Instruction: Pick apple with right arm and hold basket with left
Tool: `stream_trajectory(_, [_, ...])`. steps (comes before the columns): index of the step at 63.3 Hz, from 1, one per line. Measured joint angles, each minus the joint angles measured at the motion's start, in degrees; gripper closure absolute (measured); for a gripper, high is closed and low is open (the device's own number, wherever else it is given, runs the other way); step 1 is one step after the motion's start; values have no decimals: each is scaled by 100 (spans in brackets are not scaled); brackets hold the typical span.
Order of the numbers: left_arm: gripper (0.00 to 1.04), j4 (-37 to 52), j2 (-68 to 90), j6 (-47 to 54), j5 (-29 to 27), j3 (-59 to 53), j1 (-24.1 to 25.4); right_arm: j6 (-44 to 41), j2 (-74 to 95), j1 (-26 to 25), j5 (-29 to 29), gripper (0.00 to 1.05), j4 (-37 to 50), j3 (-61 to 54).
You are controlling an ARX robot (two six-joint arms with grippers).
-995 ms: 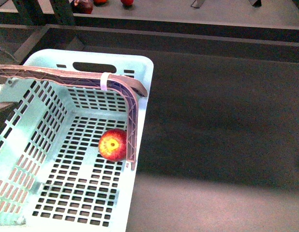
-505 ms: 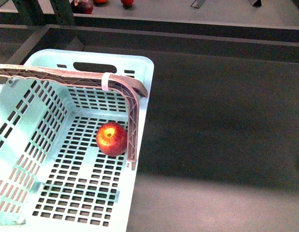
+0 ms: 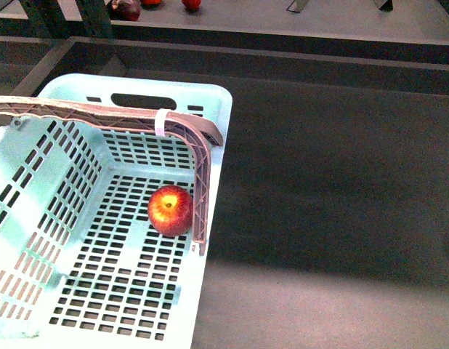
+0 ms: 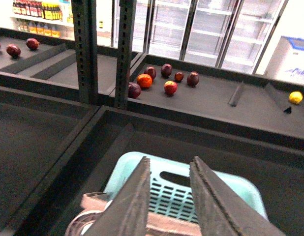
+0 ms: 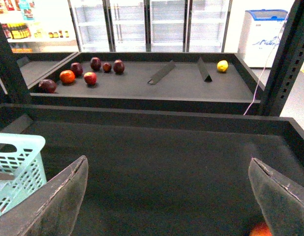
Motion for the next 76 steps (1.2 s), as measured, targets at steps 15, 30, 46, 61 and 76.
stream_trajectory(15, [101, -529, -1023, 481, 487, -472, 507, 0, 0, 0, -2, 9, 0, 0])
stream_trajectory(30, [101, -861, -1823, 529, 1215, -857, 1115, 0, 0, 0, -2, 9, 0, 0])
stream_trajectory(46, [101, -1690, -2741, 540, 1281, -925, 1318, 0, 0, 0, 0, 9, 0, 0])
stream_trajectory(61, [101, -2592, -3674, 540, 1281, -925, 1318, 0, 0, 0, 0, 9, 0, 0])
stream_trajectory(76, [101, -3073, -4162, 540, 1281, -925, 1318, 0, 0, 0, 0, 9, 0, 0])
